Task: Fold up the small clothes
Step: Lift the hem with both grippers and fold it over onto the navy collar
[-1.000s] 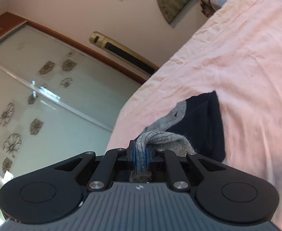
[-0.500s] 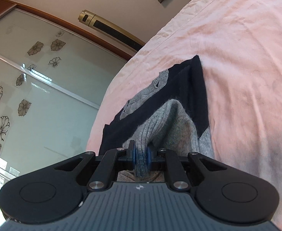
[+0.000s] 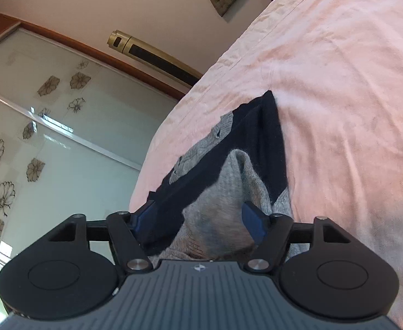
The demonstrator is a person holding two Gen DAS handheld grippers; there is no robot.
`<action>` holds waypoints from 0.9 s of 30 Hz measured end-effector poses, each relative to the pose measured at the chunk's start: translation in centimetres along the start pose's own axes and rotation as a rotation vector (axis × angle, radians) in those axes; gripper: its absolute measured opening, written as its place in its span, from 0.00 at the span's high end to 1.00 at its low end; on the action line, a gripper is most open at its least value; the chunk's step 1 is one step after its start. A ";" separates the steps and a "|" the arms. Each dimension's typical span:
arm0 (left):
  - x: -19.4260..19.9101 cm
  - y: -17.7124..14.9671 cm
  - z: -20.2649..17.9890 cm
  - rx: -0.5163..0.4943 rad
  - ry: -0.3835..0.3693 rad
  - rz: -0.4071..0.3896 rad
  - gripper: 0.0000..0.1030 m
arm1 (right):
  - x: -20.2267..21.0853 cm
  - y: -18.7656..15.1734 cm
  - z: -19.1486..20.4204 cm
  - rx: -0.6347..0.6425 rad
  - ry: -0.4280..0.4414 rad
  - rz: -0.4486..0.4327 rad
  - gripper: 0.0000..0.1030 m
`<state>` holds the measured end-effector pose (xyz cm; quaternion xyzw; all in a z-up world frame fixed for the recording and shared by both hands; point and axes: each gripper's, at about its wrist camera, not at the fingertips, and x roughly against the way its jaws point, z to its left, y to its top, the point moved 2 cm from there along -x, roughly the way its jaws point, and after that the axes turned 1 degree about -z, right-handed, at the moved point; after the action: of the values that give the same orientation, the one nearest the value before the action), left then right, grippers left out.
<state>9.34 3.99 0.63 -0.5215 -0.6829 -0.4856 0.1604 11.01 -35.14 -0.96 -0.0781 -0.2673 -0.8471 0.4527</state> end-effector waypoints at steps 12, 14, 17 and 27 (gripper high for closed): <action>1.9 -0.2 -1.3 -0.036 0.005 -0.094 0.89 | -1.6 0.9 0.5 0.030 -0.092 -0.006 0.38; 2.6 -0.1 -1.4 -0.037 -0.012 -0.120 0.89 | -1.9 1.0 0.2 0.035 -0.122 0.016 0.38; 3.6 0.3 -1.7 -0.033 -0.012 -0.157 0.89 | -2.7 0.8 -0.1 0.039 -0.134 0.046 0.38; 2.0 -0.1 -0.4 -0.049 0.048 -0.088 0.89 | -4.3 0.6 -0.3 0.058 -0.158 0.101 0.40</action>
<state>8.30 4.80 2.22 -0.4828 -0.6891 -0.5212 0.1425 14.01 -32.40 -2.63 -0.1448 -0.3224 -0.8063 0.4743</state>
